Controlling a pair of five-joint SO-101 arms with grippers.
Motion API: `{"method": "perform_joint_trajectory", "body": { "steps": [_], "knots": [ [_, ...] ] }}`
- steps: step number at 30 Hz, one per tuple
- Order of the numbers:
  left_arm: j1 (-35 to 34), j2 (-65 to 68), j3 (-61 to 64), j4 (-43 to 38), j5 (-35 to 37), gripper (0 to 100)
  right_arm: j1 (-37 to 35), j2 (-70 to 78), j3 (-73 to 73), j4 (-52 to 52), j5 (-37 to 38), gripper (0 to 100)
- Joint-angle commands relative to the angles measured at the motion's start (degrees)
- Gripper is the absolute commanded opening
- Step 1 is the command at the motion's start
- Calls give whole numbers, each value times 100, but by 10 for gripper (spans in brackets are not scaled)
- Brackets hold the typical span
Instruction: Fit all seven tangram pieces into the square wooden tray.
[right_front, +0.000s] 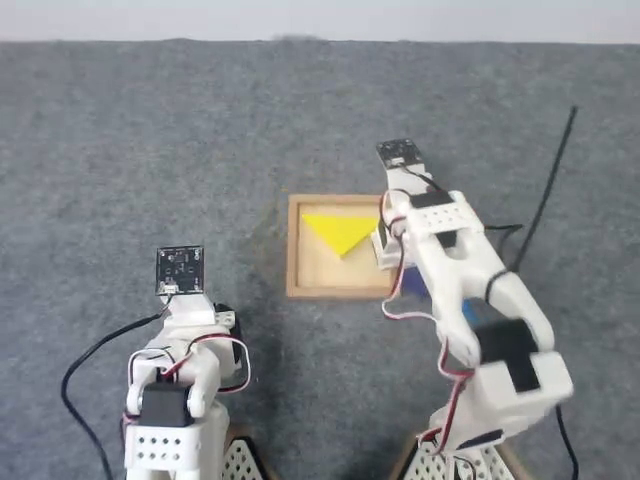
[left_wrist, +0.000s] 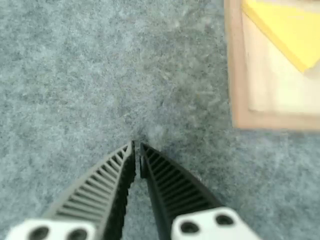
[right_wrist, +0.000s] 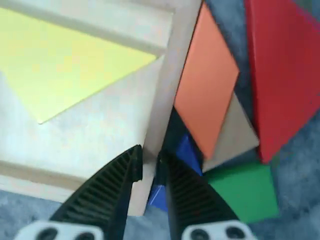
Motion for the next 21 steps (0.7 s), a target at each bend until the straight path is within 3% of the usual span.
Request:
{"method": "perform_joint_trajectory", "body": {
  "steps": [1, 5, 11, 21],
  "knots": [
    [-35, -114, -75, 26, -88, 14, 101, -998, 211, 163, 132, 32],
    [-35, -114, -75, 26, -88, 14, -101, -1763, 308, 365, 132, 118],
    [-35, -114, -75, 26, -88, 14, -646, -1745, 290, 549, 132, 250],
    [-35, -114, -75, 26, -88, 14, -1042, -532, 114, -435, 132, 21]
  ]
}}
